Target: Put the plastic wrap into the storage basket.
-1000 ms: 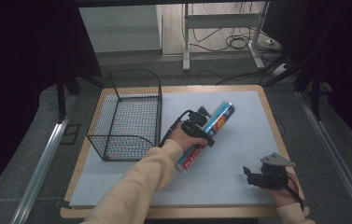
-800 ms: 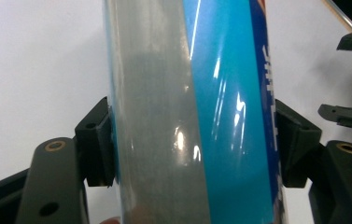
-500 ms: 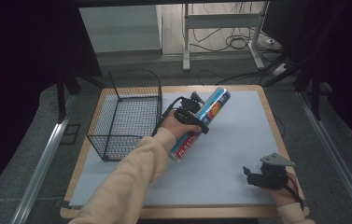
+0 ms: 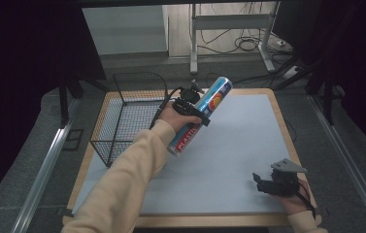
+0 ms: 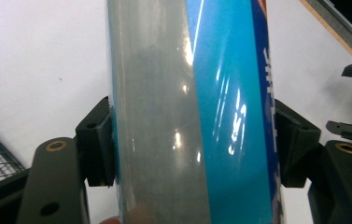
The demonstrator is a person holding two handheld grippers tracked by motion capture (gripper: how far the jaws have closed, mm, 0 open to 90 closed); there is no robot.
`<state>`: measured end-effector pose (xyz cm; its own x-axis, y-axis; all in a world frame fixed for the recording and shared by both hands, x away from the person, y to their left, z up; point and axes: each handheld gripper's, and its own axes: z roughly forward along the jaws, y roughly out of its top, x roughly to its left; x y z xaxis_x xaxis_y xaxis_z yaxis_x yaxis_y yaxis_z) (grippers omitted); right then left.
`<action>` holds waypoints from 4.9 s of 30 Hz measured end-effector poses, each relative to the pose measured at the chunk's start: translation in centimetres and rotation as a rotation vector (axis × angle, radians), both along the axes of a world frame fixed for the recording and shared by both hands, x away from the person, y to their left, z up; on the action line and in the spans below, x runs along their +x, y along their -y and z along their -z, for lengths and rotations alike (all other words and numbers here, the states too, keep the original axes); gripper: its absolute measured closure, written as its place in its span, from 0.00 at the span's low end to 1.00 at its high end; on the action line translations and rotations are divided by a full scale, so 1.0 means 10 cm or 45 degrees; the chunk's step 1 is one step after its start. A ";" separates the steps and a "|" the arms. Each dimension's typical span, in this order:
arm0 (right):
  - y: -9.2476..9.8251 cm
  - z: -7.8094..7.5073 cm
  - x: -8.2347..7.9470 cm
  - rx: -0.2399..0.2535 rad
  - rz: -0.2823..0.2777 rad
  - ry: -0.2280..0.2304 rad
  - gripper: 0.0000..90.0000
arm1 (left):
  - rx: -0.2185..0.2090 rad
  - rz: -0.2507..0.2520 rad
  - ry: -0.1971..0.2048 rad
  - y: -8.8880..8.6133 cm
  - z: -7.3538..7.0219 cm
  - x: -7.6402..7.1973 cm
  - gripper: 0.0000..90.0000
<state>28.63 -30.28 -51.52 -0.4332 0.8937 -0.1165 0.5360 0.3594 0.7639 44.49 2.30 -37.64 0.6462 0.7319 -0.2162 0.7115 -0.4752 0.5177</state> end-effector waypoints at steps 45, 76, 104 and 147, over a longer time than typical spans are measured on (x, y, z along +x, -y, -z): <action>0.01 0.03 0.01 -0.001 0.010 -0.020 0.14 | 0.024 -0.218 0.090 -0.79 -0.25 0.39 0.35; -0.01 0.05 0.02 -0.009 0.001 -0.034 0.14 | 0.096 -0.358 0.010 -1.41 0.16 0.49 0.35; -0.01 0.06 0.02 -0.007 -0.004 -0.034 0.14 | 0.216 -0.335 -0.069 -1.40 0.43 0.59 0.35; -0.02 0.07 0.03 -0.009 -0.019 -0.043 0.14 | 0.413 -0.340 -0.057 -1.42 0.68 0.68 0.31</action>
